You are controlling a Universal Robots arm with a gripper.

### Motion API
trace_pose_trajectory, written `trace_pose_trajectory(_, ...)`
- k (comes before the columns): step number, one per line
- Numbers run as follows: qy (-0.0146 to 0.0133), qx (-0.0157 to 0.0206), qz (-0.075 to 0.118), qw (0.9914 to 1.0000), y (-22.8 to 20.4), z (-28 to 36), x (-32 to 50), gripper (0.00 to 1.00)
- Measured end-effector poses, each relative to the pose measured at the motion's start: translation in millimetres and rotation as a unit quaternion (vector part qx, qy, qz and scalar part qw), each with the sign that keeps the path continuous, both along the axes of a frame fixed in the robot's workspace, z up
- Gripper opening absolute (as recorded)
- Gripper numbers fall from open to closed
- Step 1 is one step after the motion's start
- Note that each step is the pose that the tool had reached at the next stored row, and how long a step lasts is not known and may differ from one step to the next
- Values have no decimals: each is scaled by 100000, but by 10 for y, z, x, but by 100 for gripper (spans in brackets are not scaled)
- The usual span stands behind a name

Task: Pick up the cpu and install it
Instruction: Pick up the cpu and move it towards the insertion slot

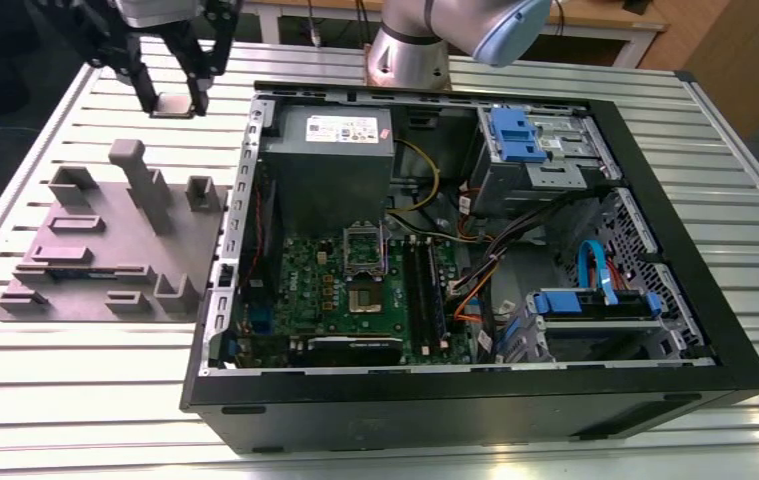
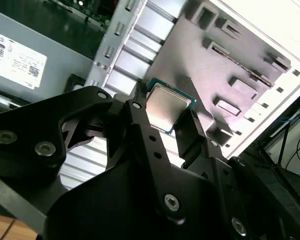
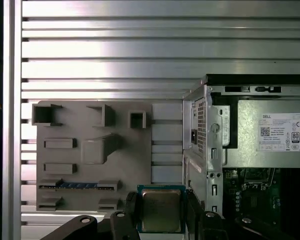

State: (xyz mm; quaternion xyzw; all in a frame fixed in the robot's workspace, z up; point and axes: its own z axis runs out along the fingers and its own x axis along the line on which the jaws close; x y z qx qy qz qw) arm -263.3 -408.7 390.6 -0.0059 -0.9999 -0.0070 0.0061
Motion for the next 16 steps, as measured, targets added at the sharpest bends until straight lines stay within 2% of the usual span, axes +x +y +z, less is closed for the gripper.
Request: trace_pose_trajectory(16,-3,3,4,100000,0,-42,730,47)
